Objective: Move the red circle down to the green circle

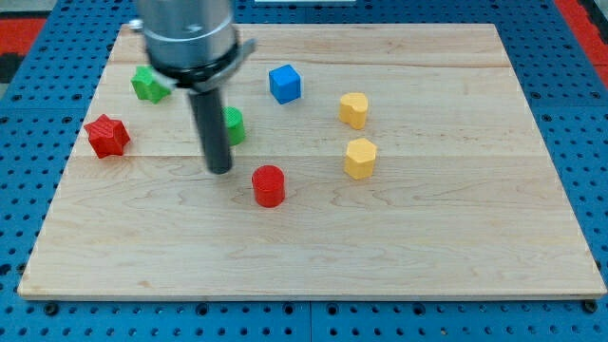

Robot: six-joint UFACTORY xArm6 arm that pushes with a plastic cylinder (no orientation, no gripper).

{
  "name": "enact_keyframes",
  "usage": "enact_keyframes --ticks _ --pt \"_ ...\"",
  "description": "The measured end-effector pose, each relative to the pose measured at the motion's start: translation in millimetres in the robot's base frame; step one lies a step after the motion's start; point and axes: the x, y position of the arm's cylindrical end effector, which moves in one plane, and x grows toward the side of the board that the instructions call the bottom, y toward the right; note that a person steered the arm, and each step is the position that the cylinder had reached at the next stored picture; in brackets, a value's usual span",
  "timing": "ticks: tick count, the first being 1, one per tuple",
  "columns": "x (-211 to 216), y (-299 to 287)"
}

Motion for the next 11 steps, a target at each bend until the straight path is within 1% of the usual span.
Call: enact_keyframes --ticks 1,2,3,4,5,6,7,8,9,10,11 --pt "54 -5" --pt "63 77" --pt "46 79" --pt "40 42" --pt "52 101" --pt "21 106" --pt "1 61" --pt "14 51" --pt "45 48" --pt "67 -26" --pt "68 -99"
